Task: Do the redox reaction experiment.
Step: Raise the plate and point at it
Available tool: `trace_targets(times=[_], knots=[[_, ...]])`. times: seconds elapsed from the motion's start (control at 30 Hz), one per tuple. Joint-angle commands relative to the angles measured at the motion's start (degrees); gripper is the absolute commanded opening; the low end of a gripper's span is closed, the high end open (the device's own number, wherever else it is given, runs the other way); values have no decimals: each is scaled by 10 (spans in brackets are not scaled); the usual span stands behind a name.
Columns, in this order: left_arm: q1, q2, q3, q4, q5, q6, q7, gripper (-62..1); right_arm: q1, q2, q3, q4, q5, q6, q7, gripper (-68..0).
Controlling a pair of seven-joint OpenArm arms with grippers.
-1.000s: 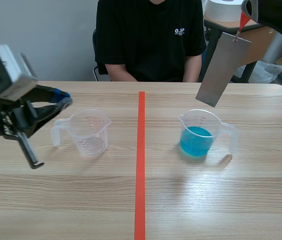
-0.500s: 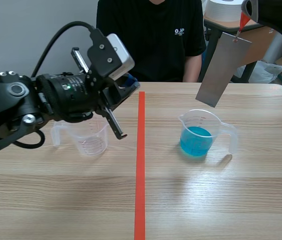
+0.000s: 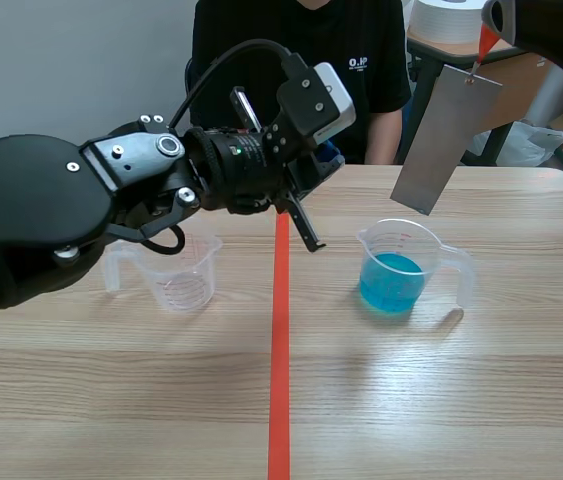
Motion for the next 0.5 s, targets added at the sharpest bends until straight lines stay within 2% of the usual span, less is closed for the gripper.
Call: trace_targets(times=[0.0, 0.23, 0.47], knots=[[-11, 12, 8, -4, -3, 2, -14, -560, 8, 8, 6, 7, 7, -3, 3, -658], [-22, 46, 12, -68, -1, -3, -44, -560, 8, 8, 6, 7, 7, -3, 2, -658], [-30, 54, 14, -86, -1, -45, -53, -560, 8, 8, 6, 7, 7, -3, 2, -658]])
